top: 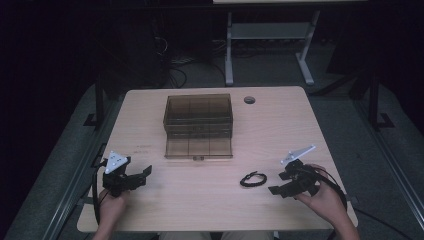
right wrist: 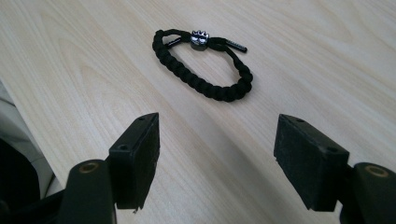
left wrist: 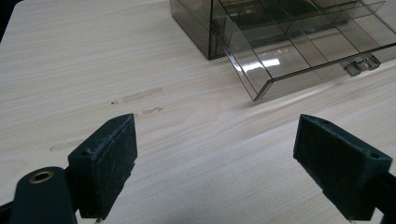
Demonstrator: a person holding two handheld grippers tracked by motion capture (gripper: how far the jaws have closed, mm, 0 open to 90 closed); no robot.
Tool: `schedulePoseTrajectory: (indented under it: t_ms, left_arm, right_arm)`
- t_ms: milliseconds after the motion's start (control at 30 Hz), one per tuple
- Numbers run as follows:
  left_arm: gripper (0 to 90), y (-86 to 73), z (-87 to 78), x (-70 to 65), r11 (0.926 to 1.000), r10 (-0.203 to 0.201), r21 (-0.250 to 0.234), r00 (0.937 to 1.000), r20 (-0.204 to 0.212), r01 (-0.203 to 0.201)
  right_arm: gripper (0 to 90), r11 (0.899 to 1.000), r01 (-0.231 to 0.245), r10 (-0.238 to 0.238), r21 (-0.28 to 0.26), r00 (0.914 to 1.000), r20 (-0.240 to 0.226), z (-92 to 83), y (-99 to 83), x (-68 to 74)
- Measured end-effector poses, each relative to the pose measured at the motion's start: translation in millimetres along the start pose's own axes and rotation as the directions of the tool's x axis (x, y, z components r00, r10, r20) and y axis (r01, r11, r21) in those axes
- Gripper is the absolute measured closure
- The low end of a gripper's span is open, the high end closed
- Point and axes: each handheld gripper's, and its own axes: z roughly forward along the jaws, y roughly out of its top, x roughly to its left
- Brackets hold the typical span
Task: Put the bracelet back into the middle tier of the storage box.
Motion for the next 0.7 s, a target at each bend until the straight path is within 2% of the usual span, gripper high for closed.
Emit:
schedulePoseTrajectory:
  t_ms: [300, 333, 700]
  left_arm:
    - [13.1, 0.1, 0.3, -1.3, 1.0000, 0.002, 0.001, 1.0000, 0.004, -0.002]
    - [13.1, 0.2, -0.1, -1.3, 1.0000, 0.004, 0.000, 1.0000, 0.004, -0.004]
    - [13.1, 0.2, 0.5, -1.1, 1.0000, 0.002, 0.000, 1.0000, 0.007, -0.002]
  right_arm:
    - [30.9, 0.998, 0.052, -0.052, 0.025, 0.9986, -0.002, 3.7, 13.2, 6.4]
    - [30.8, 0.997, 0.070, -0.070, 0.038, 0.9975, -0.001, 5.8, 16.7, 8.7]
    - [30.7, 0.988, 0.130, -0.130, 0.078, 0.9915, -0.006, 17.1, 35.0, 16.1]
